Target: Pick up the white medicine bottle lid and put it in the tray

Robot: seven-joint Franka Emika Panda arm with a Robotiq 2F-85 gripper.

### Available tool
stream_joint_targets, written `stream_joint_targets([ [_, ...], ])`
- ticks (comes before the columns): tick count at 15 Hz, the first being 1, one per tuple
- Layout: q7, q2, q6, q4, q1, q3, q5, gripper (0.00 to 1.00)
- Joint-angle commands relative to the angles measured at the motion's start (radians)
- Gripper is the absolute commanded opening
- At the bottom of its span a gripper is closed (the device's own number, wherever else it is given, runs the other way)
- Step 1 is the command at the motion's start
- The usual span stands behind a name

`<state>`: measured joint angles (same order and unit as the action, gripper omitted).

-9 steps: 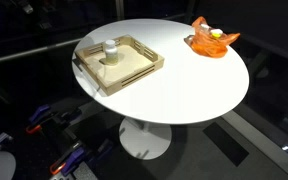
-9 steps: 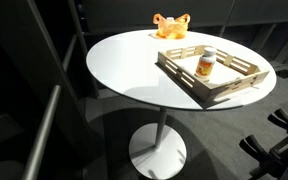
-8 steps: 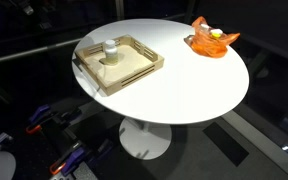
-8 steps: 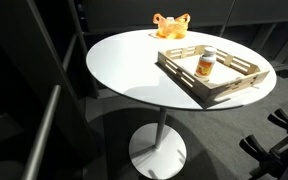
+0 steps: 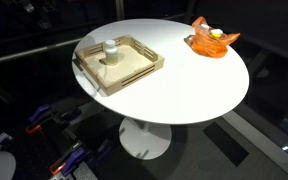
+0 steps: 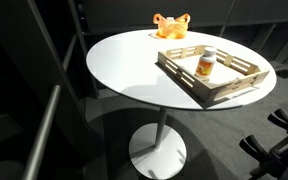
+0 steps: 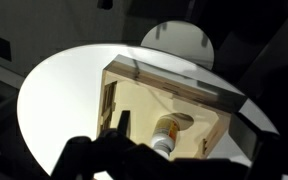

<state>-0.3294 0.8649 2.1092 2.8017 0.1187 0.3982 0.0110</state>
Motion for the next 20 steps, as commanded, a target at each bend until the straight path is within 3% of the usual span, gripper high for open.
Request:
stream_joint_targets([
  [1,0.002,-0.039,-0.028,-0.055,-0.012,-0.025,0.044,1.0],
  [9,0.041,-0.162,-0.04,-0.198,-0.054,-0.096,0.086,1.0],
  [20,0.051,-0.507,-0.015,-0.447,-0.083,-0.217,0.043,1.0],
])
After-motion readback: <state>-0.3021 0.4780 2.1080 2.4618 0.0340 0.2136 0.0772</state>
